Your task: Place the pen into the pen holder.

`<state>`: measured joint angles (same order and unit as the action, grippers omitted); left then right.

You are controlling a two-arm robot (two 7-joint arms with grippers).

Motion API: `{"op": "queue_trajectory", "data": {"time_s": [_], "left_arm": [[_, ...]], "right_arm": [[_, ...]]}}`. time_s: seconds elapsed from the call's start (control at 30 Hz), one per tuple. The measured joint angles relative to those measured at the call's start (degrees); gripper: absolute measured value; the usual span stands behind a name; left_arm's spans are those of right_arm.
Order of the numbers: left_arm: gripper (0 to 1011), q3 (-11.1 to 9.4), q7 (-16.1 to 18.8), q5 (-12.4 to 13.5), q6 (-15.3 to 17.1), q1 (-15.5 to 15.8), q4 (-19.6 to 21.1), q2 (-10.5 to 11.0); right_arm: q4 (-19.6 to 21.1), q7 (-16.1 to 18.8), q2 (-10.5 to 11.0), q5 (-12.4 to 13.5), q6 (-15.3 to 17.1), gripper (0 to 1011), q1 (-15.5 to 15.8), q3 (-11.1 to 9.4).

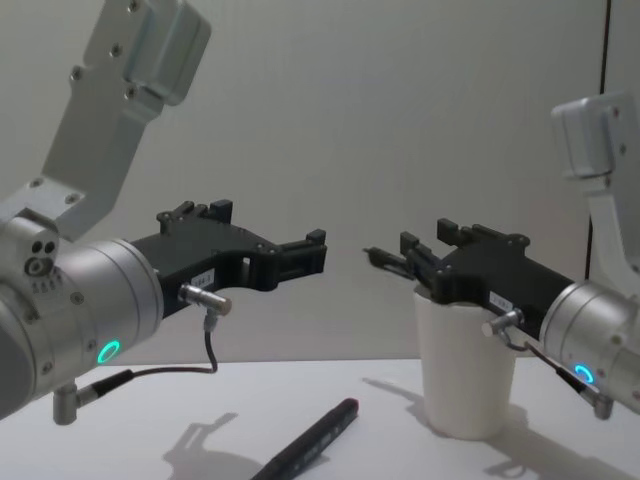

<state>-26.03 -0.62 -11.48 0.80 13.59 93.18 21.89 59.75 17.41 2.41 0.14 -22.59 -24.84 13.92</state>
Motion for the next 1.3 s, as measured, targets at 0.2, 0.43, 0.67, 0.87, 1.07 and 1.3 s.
{"op": "queue_trajectory", "data": {"time_s": [0.2, 0.43, 0.67, 0.87, 1.07, 1.3], "left_arm": [[1003, 0.00, 0.00, 0.00, 0.00, 0.00, 0.00, 0.00], [1003, 0.00, 0.00, 0.00, 0.01, 0.00, 0.00, 0.00], [1002, 0.00, 0.00, 0.00, 0.00, 0.00, 0.00, 0.00], [1001, 0.00, 0.00, 0.00, 0.00, 0.00, 0.00, 0.00], [1002, 0.00, 0.00, 0.00, 0.00, 0.00, 0.00, 0.00], [1003, 0.00, 0.00, 0.00, 0.00, 0.00, 0.00, 0.00]], "right_arm": [[-0.42, 0.08, -0.06, -0.08, -0.25, 629, -0.03, 0.10], [-0.59, 0.11, -0.05, -0.09, -0.44, 818, -0.06, 0.11], [-0.71, 0.15, -0.05, -0.11, -0.55, 991, -0.10, 0.15], [-0.74, 0.18, -0.05, -0.11, -0.58, 1001, -0.10, 0.16], [-0.74, 0.36, -0.04, 0.95, -0.55, 1001, -0.09, 0.12], [-0.73, 0.82, -0.09, 4.06, -0.15, 1001, -0.05, -0.18]]}}
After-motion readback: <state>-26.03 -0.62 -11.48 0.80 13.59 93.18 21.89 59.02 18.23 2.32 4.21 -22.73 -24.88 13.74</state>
